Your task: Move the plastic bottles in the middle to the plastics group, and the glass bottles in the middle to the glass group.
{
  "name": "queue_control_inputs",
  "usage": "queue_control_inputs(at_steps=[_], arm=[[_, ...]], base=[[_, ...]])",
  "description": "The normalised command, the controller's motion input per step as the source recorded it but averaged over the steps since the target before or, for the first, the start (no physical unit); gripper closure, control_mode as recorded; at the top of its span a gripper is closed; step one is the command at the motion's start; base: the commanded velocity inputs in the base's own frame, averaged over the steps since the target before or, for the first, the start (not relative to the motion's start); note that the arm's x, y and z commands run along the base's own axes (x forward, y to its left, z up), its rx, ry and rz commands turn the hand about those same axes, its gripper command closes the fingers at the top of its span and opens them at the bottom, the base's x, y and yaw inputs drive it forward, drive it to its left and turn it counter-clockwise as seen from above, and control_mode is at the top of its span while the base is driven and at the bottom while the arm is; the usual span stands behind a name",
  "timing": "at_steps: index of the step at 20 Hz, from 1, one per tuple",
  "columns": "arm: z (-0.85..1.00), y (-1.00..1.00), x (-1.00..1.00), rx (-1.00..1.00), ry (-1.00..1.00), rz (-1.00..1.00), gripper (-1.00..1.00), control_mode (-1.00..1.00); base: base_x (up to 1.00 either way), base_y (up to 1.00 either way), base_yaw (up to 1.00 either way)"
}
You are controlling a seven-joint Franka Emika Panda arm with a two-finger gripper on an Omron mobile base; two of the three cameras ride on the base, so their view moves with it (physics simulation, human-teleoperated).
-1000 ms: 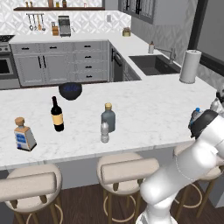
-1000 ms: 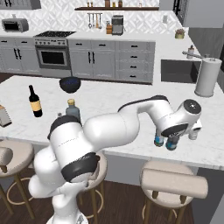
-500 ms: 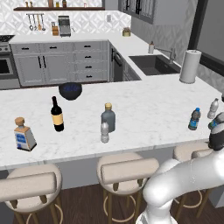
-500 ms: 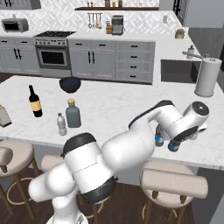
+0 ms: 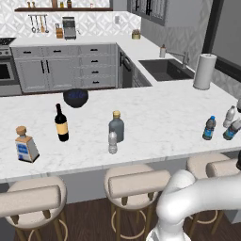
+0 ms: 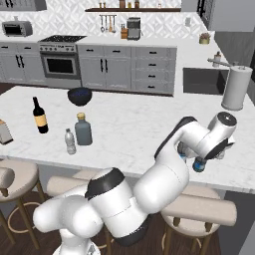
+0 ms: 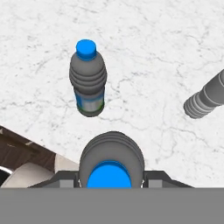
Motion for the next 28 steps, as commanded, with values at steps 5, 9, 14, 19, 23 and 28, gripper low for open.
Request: queue_control_inputs(at_steps=[5, 9, 14, 19, 23, 28], arm=[[0.00, 0.00, 0.32, -0.04, 0.13, 0.00, 1.00, -1.00], [0.00, -0.01, 0.14, 0.00, 0.06, 0.00, 1.00, -1.00], [-0.13, -0.03, 0.03, 0.00, 0.01, 0.00, 1.00, -1.00], [-0.20, 0.00, 0.12, 0.00, 0.01, 0.00, 1.00, -1.00], [-0.03, 0.00, 0.11, 0.00, 0.00, 0.00, 1.00, -1.00], [-0.27, 0.00, 0.18, 0.00, 0.01, 0.00, 1.00, -1.00]], base=[[0.00, 0.00, 0.00], [0.00, 0.00, 0.00], [0.00, 0.00, 0.00], [0.00, 0.00, 0.00], [0.00, 0.00, 0.00], [0.00, 0.00, 0.00]])
